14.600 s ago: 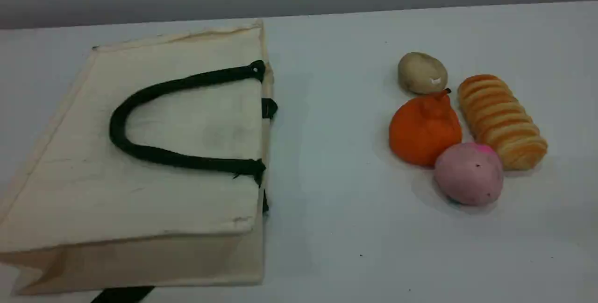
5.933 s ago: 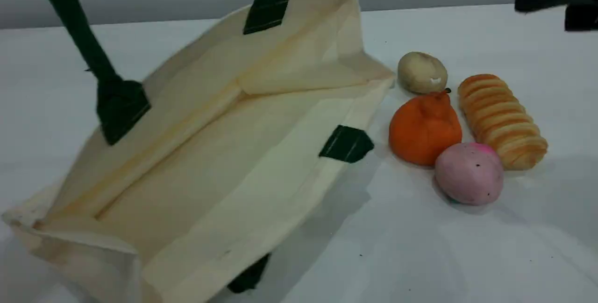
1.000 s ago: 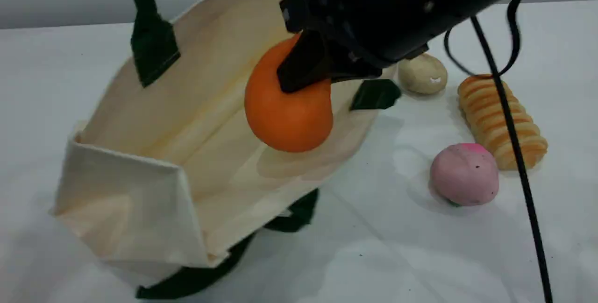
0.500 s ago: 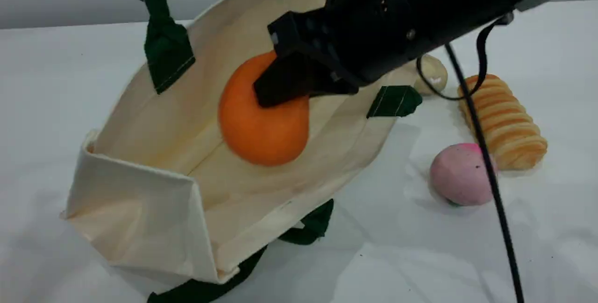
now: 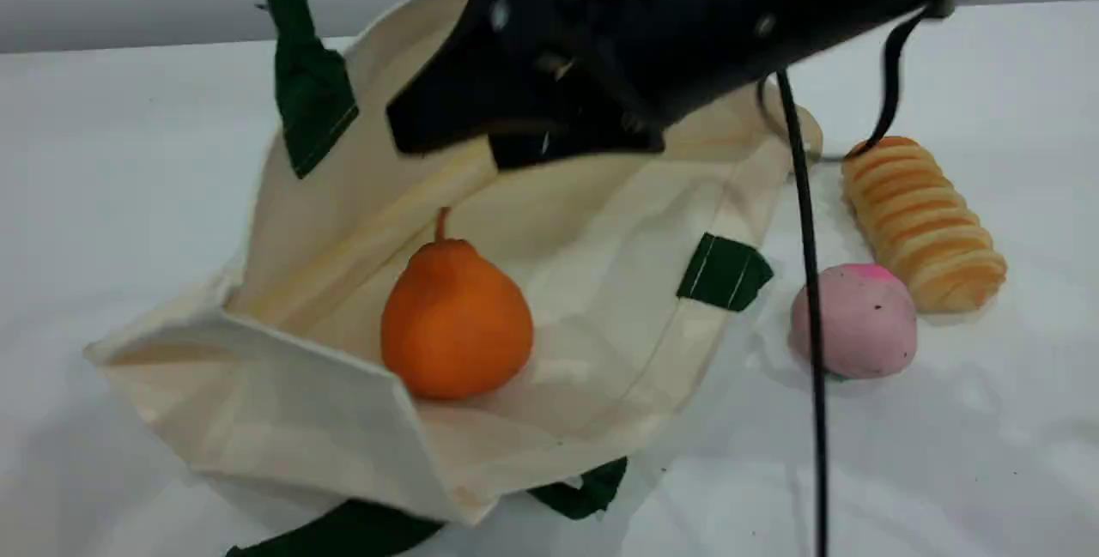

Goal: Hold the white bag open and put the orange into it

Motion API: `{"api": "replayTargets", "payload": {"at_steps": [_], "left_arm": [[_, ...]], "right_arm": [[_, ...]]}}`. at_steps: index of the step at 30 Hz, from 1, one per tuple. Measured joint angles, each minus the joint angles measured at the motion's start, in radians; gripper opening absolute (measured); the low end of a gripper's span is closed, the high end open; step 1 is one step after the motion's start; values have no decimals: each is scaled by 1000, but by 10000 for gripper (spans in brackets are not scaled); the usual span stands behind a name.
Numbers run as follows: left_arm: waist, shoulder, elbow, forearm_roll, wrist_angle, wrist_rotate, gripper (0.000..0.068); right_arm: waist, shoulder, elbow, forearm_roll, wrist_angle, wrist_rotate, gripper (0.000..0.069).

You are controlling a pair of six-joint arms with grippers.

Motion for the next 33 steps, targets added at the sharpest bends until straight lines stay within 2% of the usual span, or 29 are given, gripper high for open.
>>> {"api": "replayTargets", "payload": {"at_steps": [6, 12, 16, 24, 27, 31, 33], "left_arm": [[0, 0, 1, 3, 3, 6, 74], [0, 1, 12, 2, 6, 6, 74], [0, 3, 12, 0, 6, 23, 74], [0, 3, 12, 6, -19, 23, 74], [0, 3, 12, 45, -24, 23, 85], [0, 6, 12, 106, -29, 22, 140], [0, 11, 12, 131, -30, 22, 195]], "right_arm": [[-124, -114, 1, -155, 7, 93, 506], [-273, -249, 2, -284, 7, 190, 496], [-344, -309, 2, -295, 5, 231, 489], [-359, -339, 2, -374, 4, 270, 415], [-359, -350, 2, -390, 4, 276, 405], [-359, -368, 2, -412, 4, 287, 404], [-359, -382, 2, -417, 4, 287, 404]]}}
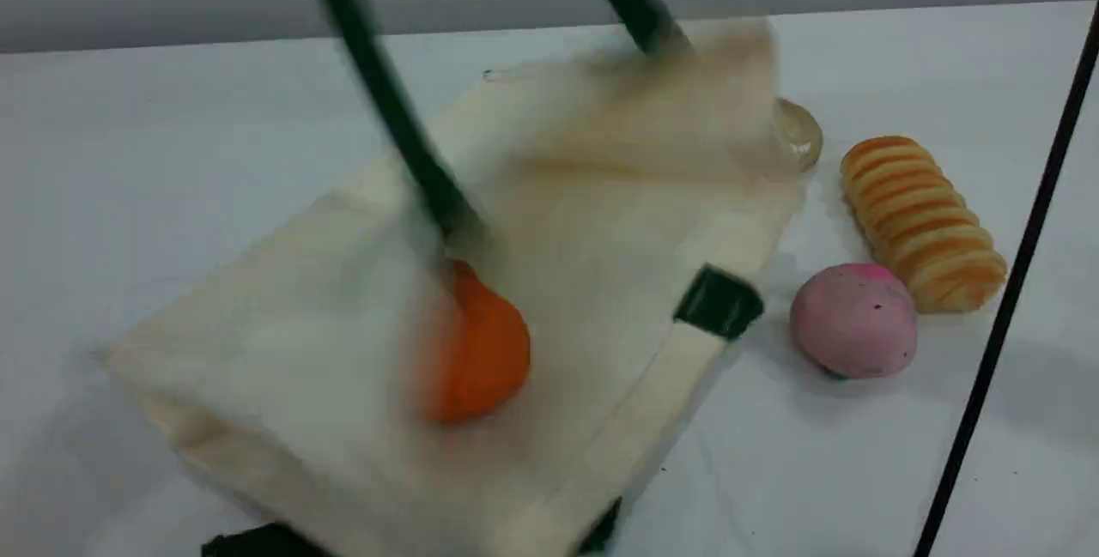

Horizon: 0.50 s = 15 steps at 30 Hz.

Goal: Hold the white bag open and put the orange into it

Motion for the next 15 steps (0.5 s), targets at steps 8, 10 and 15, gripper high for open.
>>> {"api": "replayTargets", "payload": {"at_steps": [8, 10, 15], "left_arm": [[0, 12, 61, 58, 20, 6, 421], [0, 12, 93, 86, 20, 6, 435], [0, 1, 120, 79, 11, 7, 439]], "right_arm": [[-35, -90, 0, -117, -25, 112, 402], [-60, -123, 0, -184, -23, 175, 398], [-120, -237, 0, -398, -1, 387, 331]]}}
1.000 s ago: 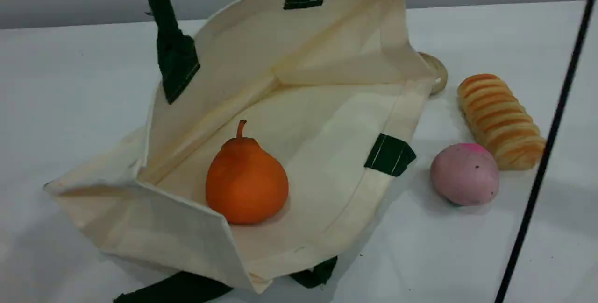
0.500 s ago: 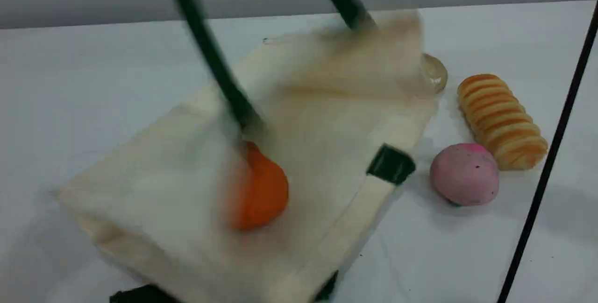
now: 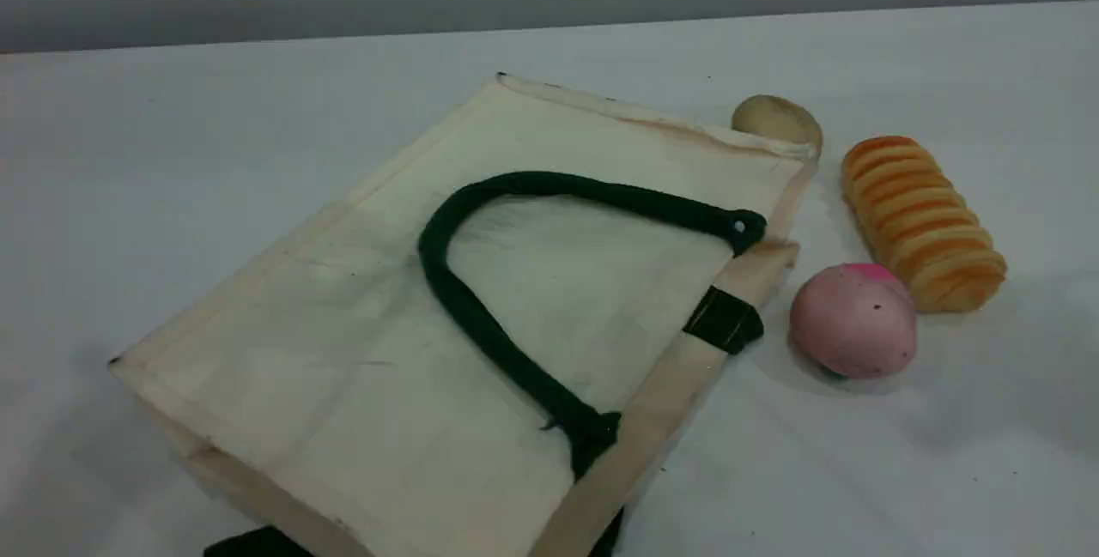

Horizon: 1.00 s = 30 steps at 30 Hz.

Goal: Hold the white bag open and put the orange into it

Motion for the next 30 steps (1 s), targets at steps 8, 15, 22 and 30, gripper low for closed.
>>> {"api": "replayTargets", "payload": {"at_steps": [8, 15, 22, 30], "left_arm": [[0, -81, 1, 0, 3, -53, 424], [-18, -231, 34, 0, 51, -107, 249], [-67, -495, 224, 7, -61, -205, 100], [-67, -859, 389, 150, -7, -295, 56]], "right_arm": [[-1, -242, 0, -299, 119, 276, 221], [-1, -500, 0, -469, 229, 484, 150], [-1, -785, 0, -571, 350, 679, 23], [-1, -1085, 0, -681, 467, 720, 9]]}}
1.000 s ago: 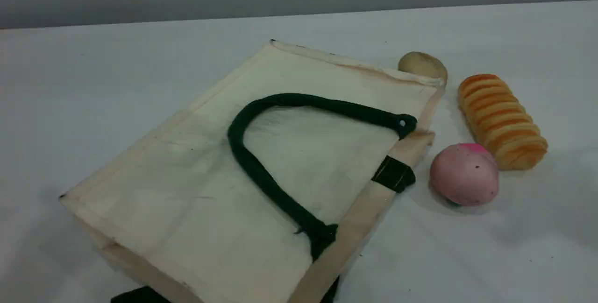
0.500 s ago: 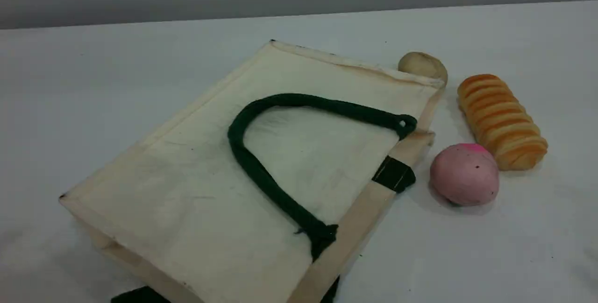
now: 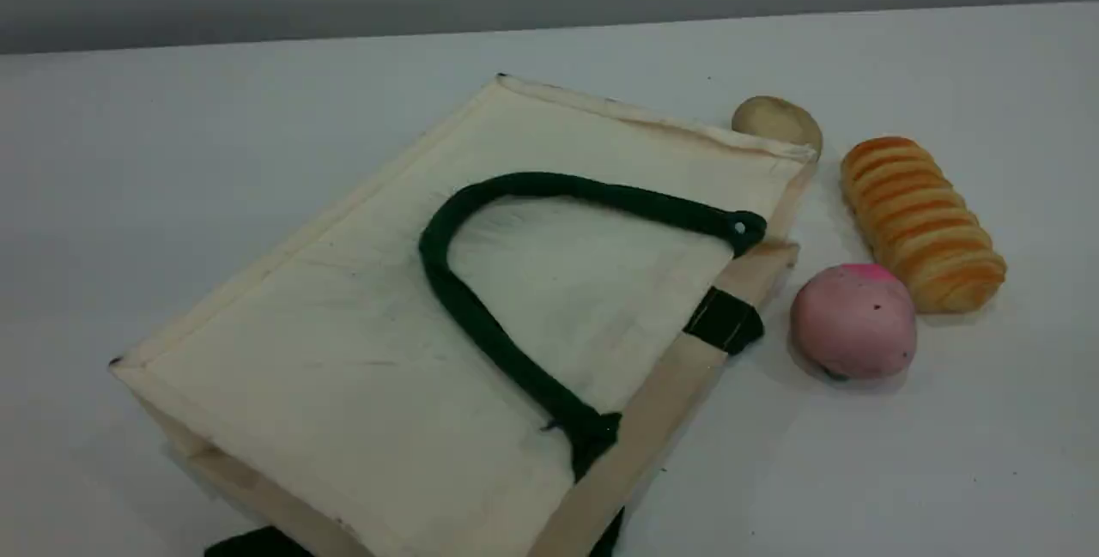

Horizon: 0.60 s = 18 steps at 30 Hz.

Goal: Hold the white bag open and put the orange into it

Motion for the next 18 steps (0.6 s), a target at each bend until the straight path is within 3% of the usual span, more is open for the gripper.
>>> {"api": "replayTargets", "payload": {"at_steps": [5, 10, 18], "left_arm": [[0, -230, 93, 33, 49, -3, 56], [0, -413, 214, 55, 47, 1, 56], [1, -590, 360, 143, 37, -26, 56]], "right_arm": [[0, -130, 2, -8, -3, 56, 10], [2, -141, 48, -23, -6, 62, 12], [3, -139, 217, -48, -7, 31, 14]]}}
